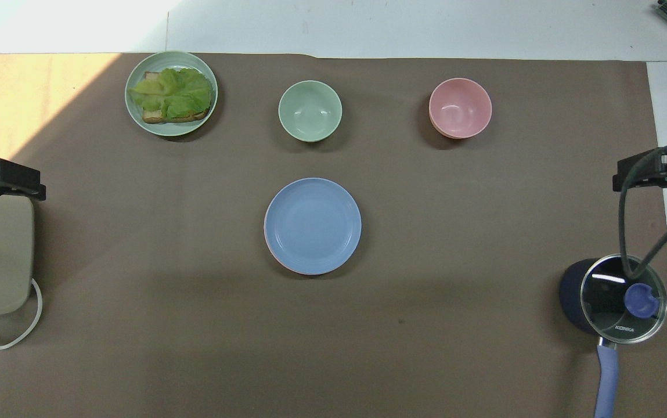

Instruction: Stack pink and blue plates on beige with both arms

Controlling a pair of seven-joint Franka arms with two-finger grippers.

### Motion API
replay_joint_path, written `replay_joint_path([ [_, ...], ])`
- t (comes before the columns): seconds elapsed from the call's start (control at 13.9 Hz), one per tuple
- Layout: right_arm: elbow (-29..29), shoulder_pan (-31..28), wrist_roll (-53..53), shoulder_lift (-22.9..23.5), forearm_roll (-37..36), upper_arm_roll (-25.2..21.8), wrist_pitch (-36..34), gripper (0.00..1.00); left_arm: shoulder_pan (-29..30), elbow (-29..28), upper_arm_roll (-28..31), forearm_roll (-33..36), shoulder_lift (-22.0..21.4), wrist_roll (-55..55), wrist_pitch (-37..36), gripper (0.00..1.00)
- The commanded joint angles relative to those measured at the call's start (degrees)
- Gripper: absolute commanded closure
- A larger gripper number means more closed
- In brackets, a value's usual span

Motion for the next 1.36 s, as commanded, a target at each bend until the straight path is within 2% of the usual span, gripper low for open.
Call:
replay_joint_path([
  [0.0,1.06,-0.38,-1.45,0.49,-0.59,0.55,-0.95,0.00,-0.21,0.22,0.00,0.86,-0.13,-0.64,-0.47,0.00],
  [0.29,0.71,-0.29,-1.45,0.32,-0.59,0.46,-1.56,0.00,-0.21,0.22,0.00,0.86,-0.13,-0.64,-0.39,0.00],
  [0.57,0.36,-0.73,-1.54,0.66,-0.42,0.37,0.72,0.00,-0.30,0.22,0.00,0.86,-0.13,-0.64,-0.39,0.00],
  [0.79,-2.89,-0.99,-1.46,-0.38,-0.33,0.28,3.61,0.00,-0.30,0.22,0.00,0.86,-0.13,-0.64,-0.39,0.00],
  [1.29,-3.07,-0.99,-1.37,-0.48,-0.15,0.37,3.27,0.00,-0.30,0.22,0.00,0.86,-0.13,-0.64,-0.39,0.00],
])
